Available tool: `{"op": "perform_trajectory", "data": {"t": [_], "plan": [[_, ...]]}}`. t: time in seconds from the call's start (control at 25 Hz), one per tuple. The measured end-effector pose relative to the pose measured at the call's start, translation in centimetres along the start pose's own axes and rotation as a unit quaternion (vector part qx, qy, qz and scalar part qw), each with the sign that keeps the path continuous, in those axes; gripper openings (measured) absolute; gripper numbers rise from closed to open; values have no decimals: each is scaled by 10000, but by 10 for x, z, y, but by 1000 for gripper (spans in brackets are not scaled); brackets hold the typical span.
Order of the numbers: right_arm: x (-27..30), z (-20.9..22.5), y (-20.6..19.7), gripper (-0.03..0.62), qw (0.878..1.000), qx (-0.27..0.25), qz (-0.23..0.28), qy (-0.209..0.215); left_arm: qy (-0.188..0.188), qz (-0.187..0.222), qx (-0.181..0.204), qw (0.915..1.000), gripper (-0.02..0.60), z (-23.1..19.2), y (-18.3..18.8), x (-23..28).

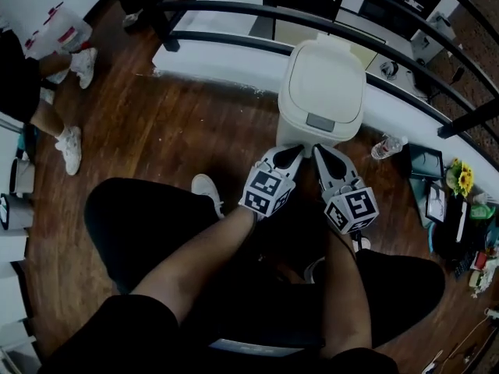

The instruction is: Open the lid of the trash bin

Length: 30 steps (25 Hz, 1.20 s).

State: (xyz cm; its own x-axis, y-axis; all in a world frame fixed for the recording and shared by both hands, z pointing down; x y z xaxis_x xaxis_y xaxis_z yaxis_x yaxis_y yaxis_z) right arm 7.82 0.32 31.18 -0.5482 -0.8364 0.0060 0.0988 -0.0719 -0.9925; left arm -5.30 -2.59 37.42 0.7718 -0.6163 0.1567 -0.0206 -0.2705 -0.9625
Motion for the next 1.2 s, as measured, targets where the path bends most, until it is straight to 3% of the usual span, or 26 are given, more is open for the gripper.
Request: {"op": "perform_trajectory", "data": {"t": [0.36, 1.0, 1.2], "plan": [[0, 43, -76, 18, 9956, 589, -478, -543, 121, -631, 25, 9979, 40, -16, -63, 31], [23, 81, -170, 18, 9865, 1252, -905, -544, 325, -1607, -272, 9861, 41, -47, -170, 98], [31, 84, -196, 18, 9830, 1370, -1191, -289, 488, -1791, -428, 9817, 40, -62, -192, 112]]}}
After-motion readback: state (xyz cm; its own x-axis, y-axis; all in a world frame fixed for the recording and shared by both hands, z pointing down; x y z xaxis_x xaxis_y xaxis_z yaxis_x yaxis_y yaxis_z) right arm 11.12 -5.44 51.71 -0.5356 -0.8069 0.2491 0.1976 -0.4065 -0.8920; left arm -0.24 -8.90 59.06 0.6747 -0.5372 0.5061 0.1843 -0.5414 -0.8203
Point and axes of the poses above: the fingertips, and each gripper's own axes: x forward along the fingers, z to its right, y out of its top, the point moved 9 cm from there along -x, backward along the fingers, and after that the axes turned 5 degrees about z, right-handed, at the moved point
